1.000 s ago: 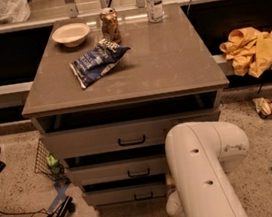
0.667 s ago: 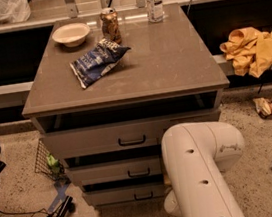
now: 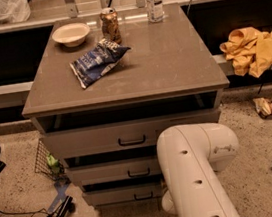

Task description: Open bottom drawer

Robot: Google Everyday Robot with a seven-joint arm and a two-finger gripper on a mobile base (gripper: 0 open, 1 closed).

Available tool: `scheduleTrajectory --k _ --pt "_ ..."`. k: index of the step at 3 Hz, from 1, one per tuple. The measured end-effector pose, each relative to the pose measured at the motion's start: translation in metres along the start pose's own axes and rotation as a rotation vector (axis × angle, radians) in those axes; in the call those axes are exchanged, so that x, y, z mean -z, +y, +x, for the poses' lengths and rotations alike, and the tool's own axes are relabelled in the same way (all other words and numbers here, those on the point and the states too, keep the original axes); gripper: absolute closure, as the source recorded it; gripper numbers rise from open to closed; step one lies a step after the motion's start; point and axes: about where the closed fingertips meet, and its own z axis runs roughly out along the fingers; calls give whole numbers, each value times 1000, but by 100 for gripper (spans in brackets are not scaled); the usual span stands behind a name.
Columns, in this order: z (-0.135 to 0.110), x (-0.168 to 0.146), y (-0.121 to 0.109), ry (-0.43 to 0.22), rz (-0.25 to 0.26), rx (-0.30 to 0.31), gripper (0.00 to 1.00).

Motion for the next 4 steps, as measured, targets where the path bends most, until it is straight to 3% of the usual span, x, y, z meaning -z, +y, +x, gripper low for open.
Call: scheduleTrajectory --k 1,2,3,4 --pt "0 1 1 -3 -1 -3 72" --pt "4 15 13 -28 -4 -26 95" --pt "4 19 9 -28 -4 -26 100" --pt "16 36 28 -31 -21 -54 100"
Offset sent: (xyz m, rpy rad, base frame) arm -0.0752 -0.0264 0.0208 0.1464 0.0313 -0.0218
